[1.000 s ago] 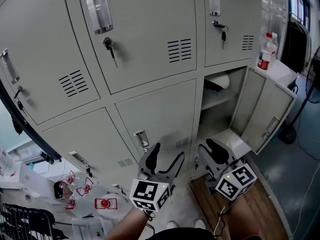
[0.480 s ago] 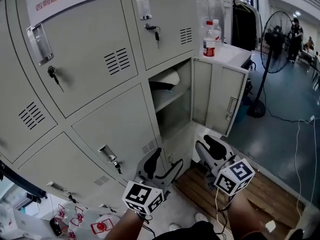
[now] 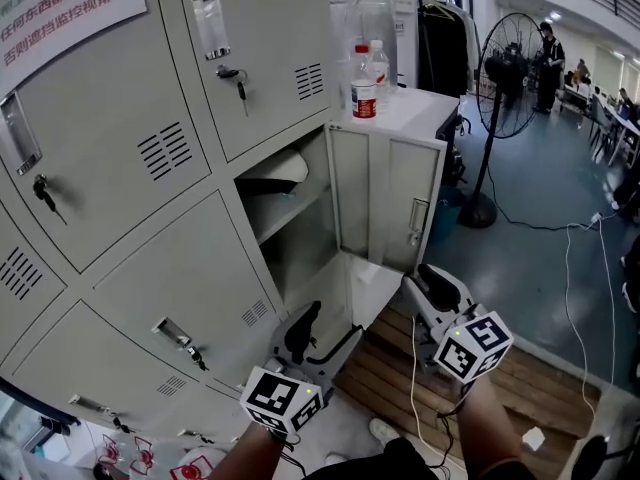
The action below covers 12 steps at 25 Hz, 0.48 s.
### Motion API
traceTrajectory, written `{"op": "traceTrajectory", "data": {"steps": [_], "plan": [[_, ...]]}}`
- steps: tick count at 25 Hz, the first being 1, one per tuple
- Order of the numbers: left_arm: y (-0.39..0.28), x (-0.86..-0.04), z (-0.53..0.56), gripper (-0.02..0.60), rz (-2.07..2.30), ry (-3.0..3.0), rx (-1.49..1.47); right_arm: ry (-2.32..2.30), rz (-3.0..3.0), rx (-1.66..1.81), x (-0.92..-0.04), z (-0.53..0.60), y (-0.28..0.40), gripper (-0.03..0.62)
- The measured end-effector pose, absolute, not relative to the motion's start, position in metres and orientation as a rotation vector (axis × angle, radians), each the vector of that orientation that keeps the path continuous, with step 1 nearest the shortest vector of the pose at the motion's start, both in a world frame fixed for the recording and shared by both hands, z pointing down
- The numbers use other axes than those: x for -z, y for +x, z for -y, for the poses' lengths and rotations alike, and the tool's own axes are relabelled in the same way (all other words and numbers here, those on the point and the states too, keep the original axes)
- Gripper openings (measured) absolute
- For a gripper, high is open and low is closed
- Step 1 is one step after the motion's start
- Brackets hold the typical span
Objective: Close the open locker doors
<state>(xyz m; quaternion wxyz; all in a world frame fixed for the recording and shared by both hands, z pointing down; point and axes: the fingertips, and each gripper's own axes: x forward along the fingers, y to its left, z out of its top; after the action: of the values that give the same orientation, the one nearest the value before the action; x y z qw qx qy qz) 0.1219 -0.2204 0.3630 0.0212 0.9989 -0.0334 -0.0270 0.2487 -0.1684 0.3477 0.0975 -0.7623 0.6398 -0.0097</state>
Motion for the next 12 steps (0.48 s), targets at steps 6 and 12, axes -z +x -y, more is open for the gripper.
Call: {"op": "traceTrajectory", "data": {"steps": [6,12], "plan": [[0.156,-0.363,0.219,0.327,0.114,3.096,0.084,-2.275,-1.87,0.022,-0.345,0.169,0.298,0.153],[0.19,-0.366,0.219,0.327,0.135,3.091,0.08,-2.27,-1.891,0.026,-0.347,0.173,0.34,0.184]]}}
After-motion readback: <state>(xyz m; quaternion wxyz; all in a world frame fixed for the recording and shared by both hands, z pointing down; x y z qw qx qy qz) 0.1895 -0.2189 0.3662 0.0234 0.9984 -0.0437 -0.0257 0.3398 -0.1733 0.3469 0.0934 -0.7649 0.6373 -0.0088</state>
